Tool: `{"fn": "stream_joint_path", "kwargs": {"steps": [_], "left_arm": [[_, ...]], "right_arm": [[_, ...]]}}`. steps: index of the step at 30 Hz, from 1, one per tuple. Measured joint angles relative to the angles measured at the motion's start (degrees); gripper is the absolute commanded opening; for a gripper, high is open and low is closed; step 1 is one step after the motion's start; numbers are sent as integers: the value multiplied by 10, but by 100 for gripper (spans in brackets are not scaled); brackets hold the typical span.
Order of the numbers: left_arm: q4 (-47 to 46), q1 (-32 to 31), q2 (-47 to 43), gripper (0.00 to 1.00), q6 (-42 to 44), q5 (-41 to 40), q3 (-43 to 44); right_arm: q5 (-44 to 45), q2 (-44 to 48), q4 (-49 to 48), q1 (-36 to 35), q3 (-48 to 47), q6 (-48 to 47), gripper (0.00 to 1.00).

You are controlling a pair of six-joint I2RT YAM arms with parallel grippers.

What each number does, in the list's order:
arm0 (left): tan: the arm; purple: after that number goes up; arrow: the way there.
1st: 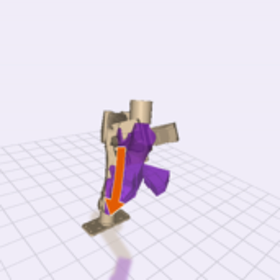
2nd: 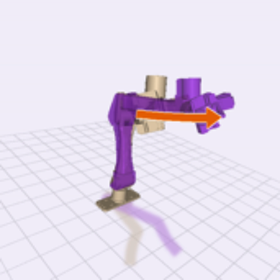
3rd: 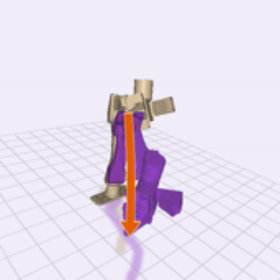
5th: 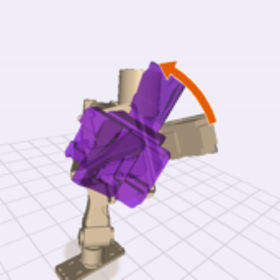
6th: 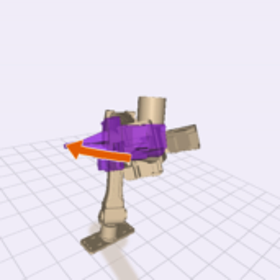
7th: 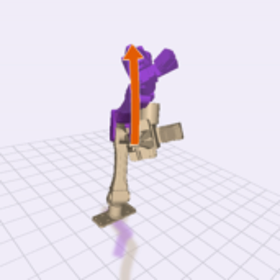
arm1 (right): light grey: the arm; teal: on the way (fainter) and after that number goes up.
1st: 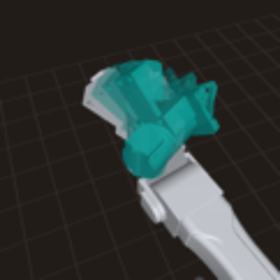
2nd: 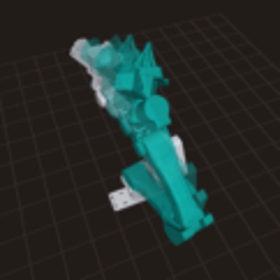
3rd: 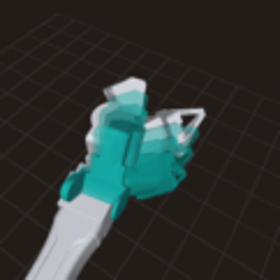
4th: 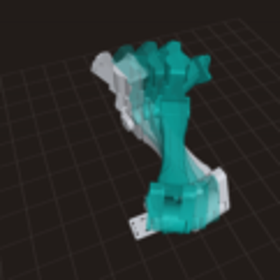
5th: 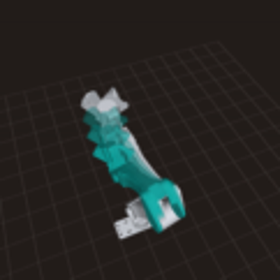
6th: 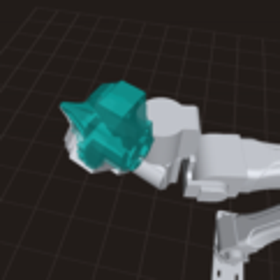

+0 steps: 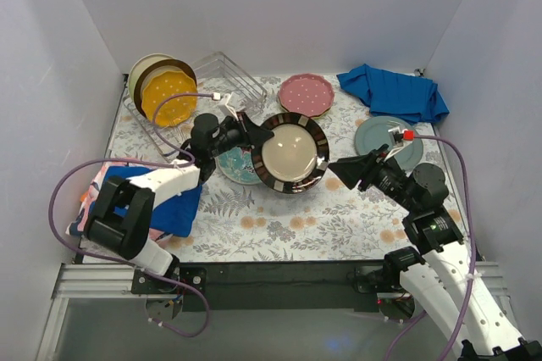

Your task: Unload the plates from the dish rack

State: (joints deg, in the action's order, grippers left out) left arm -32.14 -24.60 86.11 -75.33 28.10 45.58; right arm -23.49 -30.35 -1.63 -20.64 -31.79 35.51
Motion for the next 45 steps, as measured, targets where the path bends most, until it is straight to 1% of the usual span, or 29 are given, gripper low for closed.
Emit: {"fn": "stream_joint_path", "kwargs": {"steps": [5, 10, 13, 24, 28, 31, 37, 39, 45], "left_arm": [[-42, -42, 80, 0, -8, 14, 23], [-67, -67, 160, 0, -14, 22, 52], [-80, -75, 212, 0, -26, 31, 78], [-114, -75, 351, 0, -60, 51, 179], [-115, -75, 387, 3, -62, 56, 206], [-108, -75, 399, 9, -63, 59, 217], [-71, -78, 412, 17, -44, 67, 270], [-64, -78, 422, 18, -38, 66, 293], [-14, -78, 439, 21, -12, 57, 323]], "right_arm": [[14, 4, 17, 0, -11, -8, 56], [30, 4, 21, 0, -11, -15, 56], [38, 7, 29, 0, -11, -18, 56], [56, 23, 48, 0, -11, -29, 57], [63, 24, 50, 0, -11, -34, 57], [69, 24, 53, 0, -11, -40, 57], [76, 24, 55, 0, -11, -46, 57], [78, 23, 55, 0, -11, -48, 57], [83, 21, 58, 0, -11, -57, 57]]}}
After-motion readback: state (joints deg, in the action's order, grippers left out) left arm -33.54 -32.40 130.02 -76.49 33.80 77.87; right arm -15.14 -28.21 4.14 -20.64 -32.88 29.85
